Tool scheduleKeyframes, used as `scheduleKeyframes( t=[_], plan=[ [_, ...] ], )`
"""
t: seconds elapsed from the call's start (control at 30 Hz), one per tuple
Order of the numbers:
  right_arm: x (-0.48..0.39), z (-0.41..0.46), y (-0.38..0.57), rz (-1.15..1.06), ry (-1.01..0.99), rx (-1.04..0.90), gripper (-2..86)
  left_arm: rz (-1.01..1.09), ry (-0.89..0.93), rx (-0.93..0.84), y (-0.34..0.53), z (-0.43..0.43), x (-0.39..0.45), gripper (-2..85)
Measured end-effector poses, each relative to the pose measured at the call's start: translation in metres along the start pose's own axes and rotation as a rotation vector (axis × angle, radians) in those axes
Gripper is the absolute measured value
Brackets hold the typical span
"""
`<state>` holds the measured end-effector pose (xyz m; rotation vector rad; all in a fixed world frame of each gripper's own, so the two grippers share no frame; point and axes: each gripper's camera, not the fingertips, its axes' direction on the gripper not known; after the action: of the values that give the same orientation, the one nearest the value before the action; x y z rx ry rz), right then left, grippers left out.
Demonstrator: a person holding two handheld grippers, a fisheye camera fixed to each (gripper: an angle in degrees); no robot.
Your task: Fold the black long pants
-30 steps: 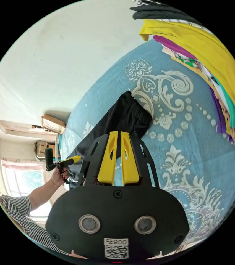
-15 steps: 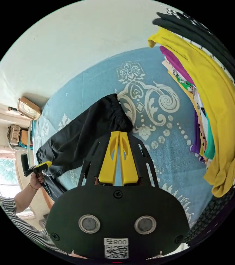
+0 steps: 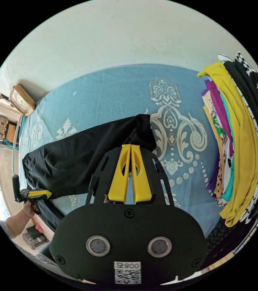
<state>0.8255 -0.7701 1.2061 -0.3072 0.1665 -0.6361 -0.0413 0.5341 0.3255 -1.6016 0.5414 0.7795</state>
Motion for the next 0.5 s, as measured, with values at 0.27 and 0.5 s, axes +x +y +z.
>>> scheduleKeyframes(
  t=[0.27,0.5],
  plan=[
    [0.004,-0.009,-0.006,0.103,0.109,-0.025,0.0,0.029,0.018,0.006,0.032,-0.012,-0.016,0.2],
    [0.072,-0.009,0.058,0.425,-0.139,0.000,0.0,0.030,0.055,0.012,0.055,-0.026,-0.031,0.1]
  ],
)
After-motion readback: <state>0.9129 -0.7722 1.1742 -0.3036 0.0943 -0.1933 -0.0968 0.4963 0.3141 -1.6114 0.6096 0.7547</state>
